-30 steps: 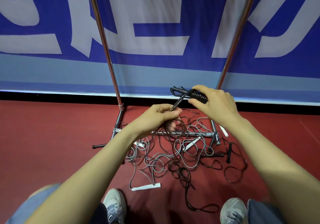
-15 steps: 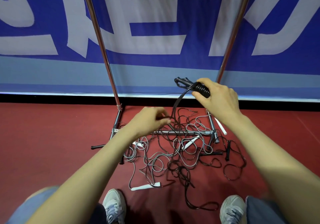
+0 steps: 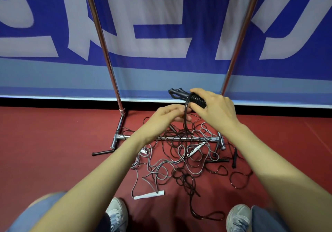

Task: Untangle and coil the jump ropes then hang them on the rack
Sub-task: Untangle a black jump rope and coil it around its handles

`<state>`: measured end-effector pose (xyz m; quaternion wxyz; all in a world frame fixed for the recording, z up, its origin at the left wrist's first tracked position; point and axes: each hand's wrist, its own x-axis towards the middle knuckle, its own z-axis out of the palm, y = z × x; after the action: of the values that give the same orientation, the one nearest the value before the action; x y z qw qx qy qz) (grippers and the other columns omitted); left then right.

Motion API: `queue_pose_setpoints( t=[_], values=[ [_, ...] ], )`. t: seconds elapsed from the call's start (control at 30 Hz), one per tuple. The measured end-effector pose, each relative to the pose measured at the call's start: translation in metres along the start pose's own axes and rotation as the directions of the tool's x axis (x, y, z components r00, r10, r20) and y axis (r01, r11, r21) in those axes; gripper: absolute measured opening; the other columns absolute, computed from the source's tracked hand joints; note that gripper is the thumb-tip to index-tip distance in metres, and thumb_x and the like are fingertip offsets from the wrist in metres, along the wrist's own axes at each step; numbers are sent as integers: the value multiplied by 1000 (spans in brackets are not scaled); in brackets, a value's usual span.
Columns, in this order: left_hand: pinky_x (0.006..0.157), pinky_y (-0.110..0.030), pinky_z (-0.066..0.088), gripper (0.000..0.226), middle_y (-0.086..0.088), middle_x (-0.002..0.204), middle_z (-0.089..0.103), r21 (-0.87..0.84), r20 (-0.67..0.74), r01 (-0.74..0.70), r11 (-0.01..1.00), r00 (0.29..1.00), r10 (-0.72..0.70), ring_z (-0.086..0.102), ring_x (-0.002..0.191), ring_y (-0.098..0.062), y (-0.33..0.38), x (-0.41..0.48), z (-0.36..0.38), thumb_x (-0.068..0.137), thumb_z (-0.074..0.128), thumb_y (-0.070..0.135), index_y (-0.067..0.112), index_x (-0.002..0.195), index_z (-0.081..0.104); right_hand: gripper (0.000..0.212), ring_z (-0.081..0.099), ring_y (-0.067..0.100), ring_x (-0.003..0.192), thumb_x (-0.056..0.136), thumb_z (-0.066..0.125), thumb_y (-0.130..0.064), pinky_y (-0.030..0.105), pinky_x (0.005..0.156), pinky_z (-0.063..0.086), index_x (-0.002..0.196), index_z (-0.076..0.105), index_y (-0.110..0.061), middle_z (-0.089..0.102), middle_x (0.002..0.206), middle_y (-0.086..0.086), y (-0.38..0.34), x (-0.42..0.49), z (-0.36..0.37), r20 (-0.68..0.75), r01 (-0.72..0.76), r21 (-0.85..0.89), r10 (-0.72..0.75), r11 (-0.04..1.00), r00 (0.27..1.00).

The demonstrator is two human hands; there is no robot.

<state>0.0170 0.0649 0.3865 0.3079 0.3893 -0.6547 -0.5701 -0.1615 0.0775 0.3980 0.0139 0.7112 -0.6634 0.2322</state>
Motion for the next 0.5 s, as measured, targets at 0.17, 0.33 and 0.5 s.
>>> queue_pose_setpoints(
  t=[0.17,0.33,0.5],
  values=[
    [53,-24,52,30,8,59,51,-306,-20,99,947,994,-110,44,45,-7,10,-3,1,101,43,28,6,99,63,46,64,28,103,93,51,-51,36,76,46,136,48,-35,67,119,-5,2,0,3,0,13,-29,-13,999,1000],
    [42,-15,23,27,11,59,43,-282,-147,69,957,982,-115,26,45,-4,14,-1,-8,98,52,27,5,105,67,49,63,27,105,93,50,-54,37,79,46,138,46,-35,65,120,-4,6,0,7,42,13,-50,-11,999,999],
    [66,-18,38,20,10,74,54,549,-259,-155,821,903,344,49,66,-1,14,-7,-15,93,62,25,22,110,71,52,60,23,110,93,49,-56,36,84,45,141,41,-41,65,122,-4,4,-1,6,132,-38,14,36,999,991]
  ],
)
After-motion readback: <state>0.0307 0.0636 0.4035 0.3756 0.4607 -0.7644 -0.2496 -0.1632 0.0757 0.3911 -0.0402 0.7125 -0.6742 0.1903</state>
